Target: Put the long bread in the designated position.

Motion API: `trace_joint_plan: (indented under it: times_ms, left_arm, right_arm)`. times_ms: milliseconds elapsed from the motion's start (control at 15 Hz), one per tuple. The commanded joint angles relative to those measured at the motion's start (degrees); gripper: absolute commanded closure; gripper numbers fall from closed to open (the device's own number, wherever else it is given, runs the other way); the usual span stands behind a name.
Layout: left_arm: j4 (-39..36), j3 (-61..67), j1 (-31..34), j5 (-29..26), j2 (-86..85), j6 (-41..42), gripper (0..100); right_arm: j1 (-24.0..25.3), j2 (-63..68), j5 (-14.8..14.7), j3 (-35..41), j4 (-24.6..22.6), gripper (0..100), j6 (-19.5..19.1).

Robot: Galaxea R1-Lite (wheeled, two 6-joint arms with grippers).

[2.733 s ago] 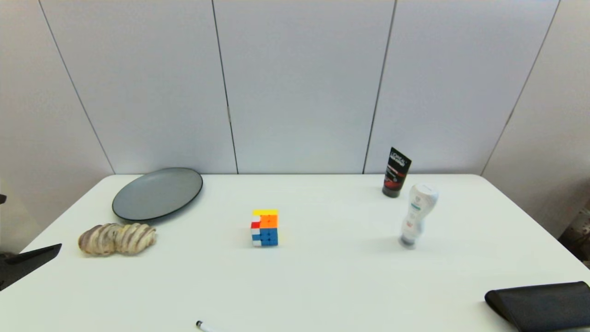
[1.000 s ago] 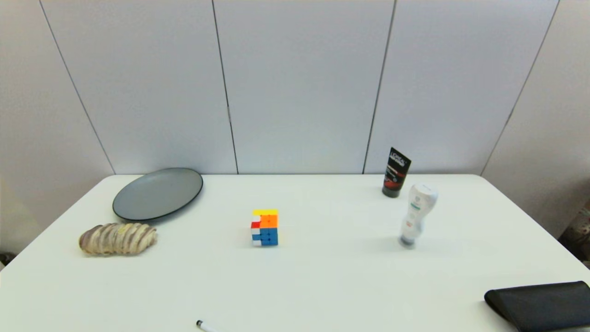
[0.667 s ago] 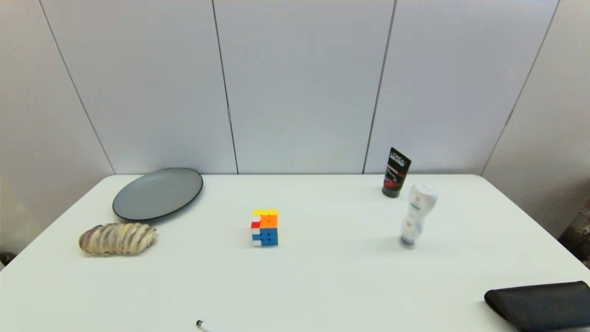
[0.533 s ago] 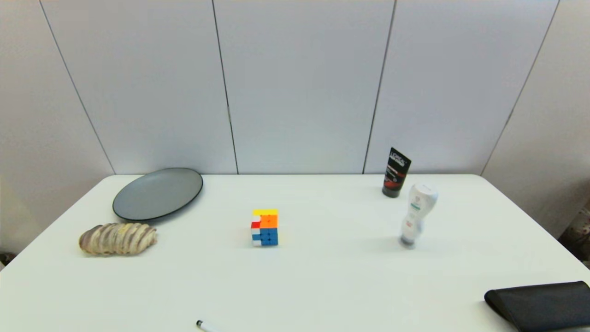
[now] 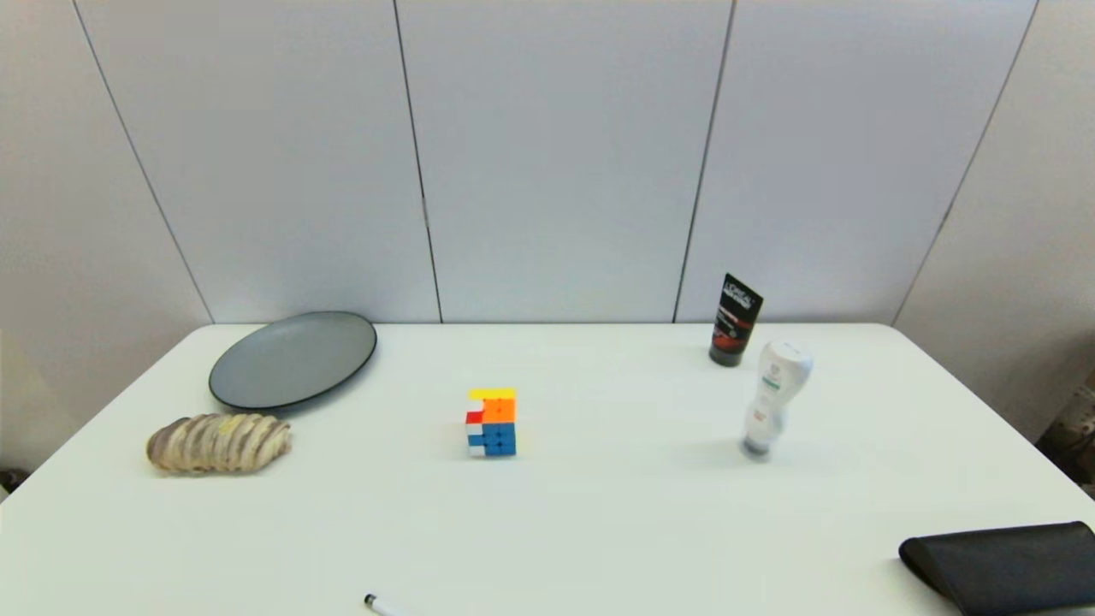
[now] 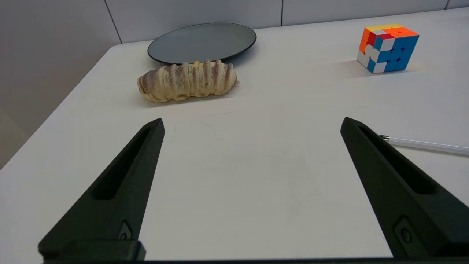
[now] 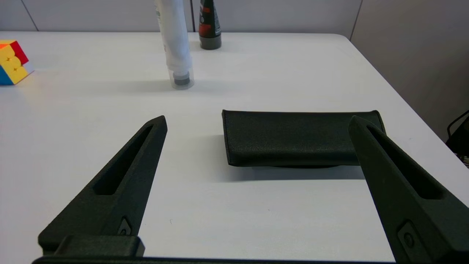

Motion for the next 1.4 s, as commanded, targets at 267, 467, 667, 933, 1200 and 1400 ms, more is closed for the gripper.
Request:
trace_joint_plan:
  times_ms: [267,467,667,933,1200,1400]
  left_arm:
    - [0.02,0.09,0.05,-0.01,0.11,0.03,0]
    - [0.02,0.09,-0.04,-0.01,0.11,0.03,0]
    - [0.02,0.09,-0.04,-0.01,0.11,0.03,0]
    - [0.02,0.09,-0.04,-0.01,0.11,0.03,0]
    - [0.02,0.09,-0.04,-0.01,0.11,0.03,0]
    - [0.02,0.09,0.05,-0.01,0.11,0.03,0]
  right_arm:
    - [0.01,0.00,0.04,0.00,0.02,0,-0.04]
    - [0.01,0.00,0.04,0.00,0.02,0,-0.04]
    - [0.01,0.00,0.04,0.00,0.02,0,-0.04]
    - [0.01,0.00,-0.04,0.00,0.02,0,0.14]
    - [0.01,0.00,-0.04,0.00,0.02,0,0.22]
    - [0.01,0.00,-0.04,0.00,0.02,0,0.14]
